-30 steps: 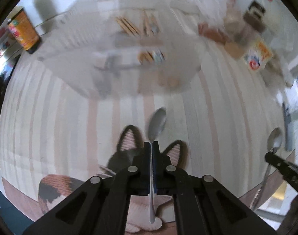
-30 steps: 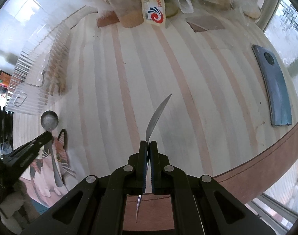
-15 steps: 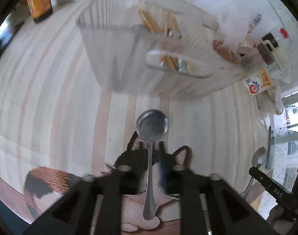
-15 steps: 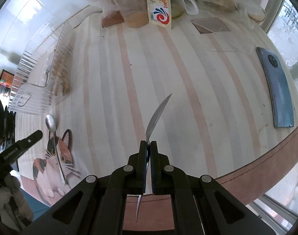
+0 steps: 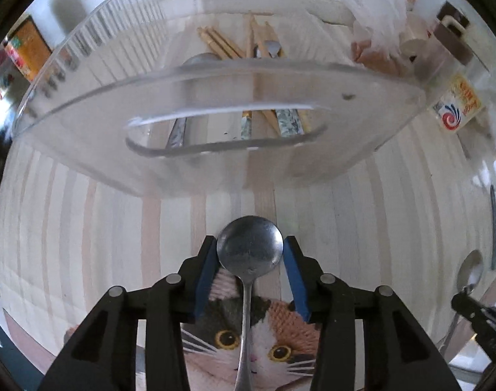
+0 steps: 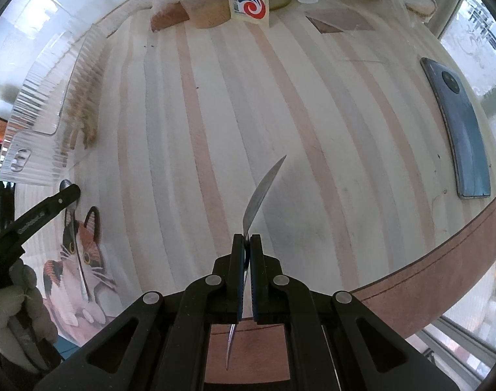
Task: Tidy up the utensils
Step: 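Carry both held spoons toward the clear basket, then lower the spoons into the basket and open both tools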
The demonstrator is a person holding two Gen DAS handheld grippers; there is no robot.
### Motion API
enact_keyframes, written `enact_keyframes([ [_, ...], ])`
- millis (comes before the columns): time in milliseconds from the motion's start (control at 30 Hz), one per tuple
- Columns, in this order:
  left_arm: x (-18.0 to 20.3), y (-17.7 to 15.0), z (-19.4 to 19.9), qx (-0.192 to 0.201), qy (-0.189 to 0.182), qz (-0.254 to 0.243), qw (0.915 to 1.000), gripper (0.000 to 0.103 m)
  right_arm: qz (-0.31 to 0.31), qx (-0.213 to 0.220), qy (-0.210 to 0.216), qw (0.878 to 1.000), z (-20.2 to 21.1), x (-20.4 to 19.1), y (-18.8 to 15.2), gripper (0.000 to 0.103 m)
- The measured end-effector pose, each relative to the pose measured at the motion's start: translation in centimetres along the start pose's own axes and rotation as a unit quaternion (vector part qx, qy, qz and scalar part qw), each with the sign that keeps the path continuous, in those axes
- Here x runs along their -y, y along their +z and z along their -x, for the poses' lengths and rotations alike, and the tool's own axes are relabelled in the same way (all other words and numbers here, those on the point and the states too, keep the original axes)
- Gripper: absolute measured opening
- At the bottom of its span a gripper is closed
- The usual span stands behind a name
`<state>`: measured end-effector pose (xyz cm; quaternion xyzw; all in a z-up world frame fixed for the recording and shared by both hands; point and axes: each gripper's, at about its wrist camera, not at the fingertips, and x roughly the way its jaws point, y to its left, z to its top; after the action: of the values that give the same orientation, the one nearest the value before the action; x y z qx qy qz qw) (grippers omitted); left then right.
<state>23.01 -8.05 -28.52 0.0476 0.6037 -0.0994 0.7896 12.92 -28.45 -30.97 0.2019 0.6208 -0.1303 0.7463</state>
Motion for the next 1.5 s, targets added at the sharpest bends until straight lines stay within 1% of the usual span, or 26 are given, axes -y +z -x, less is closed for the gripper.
enact_keyframes([
  [67, 0.1, -0.1, 0.0, -0.001, 0.000, -0.005, 1.0000, 0.038, 0.002, 0.001, -0.001, 1.000, 0.0, -0.1, 0.1, 0.003],
  [233, -0.8, -1.4, 0.9, -0.009, -0.018, 0.005, 0.9998, 0.038, 0.002, 0.004, 0.002, 1.000, 0.3, -0.4, 0.3, 0.003],
  [400, -2.1, -2.6, 3.1, 0.001, -0.026, 0.014, 0.9996, 0.038, 0.004, 0.011, 0.005, 1.000, 1.1, -0.4, 0.0, 0.003],
  [533, -2.4, -3.1, 6.3, 0.025, -0.036, 0.018, 0.9989, 0.038, 0.009, 0.023, 0.008, 1.000, 2.0, -1.0, 0.0, 0.003],
  [700, -2.4, -3.5, 10.5, 0.068, -0.031, 0.004, 0.9972, 0.038, 0.025, 0.043, 0.014, 0.999, 3.6, -2.1, 0.4, 0.003],
  [800, -2.7, -2.8, 12.2, 0.090, -0.024, -0.002, 0.9956, 0.038, 0.033, 0.057, 0.017, 0.998, 4.5, -2.7, 0.9, 0.003],
  [933, -3.0, -1.9, 13.5, 0.115, -0.014, 0.001, 0.9933, 0.038, 0.043, 0.075, 0.022, 0.996, 5.6, -3.6, 1.4, 0.003],
  [1167, -4.0, -1.4, 16.2, 0.141, 0.001, -0.002, 0.9901, 0.038, 0.074, 0.096, 0.015, 0.993, 7.0, -5.6, 1.8, 0.003],
  [1300, -4.4, -0.8, 19.0, 0.161, -0.003, 0.004, 0.9869, 0.038, 0.086, 0.110, 0.016, 0.990, 8.1, -7.0, 2.2, 0.003],
  [1400, -4.5, 0.1, 21.6, 0.181, -0.007, 0.012, 0.9834, 0.038, 0.091, 0.120, 0.033, 0.988, 9.4, -8.1, 3.0, 0.003],
  [1500, -5.1, 1.9, 24.2, 0.197, -0.021, 0.030, 0.9797, 0.038, 0.099, 0.127, 0.056, 0.985, 11.0, -9.7, 4.2, 0.003],
])
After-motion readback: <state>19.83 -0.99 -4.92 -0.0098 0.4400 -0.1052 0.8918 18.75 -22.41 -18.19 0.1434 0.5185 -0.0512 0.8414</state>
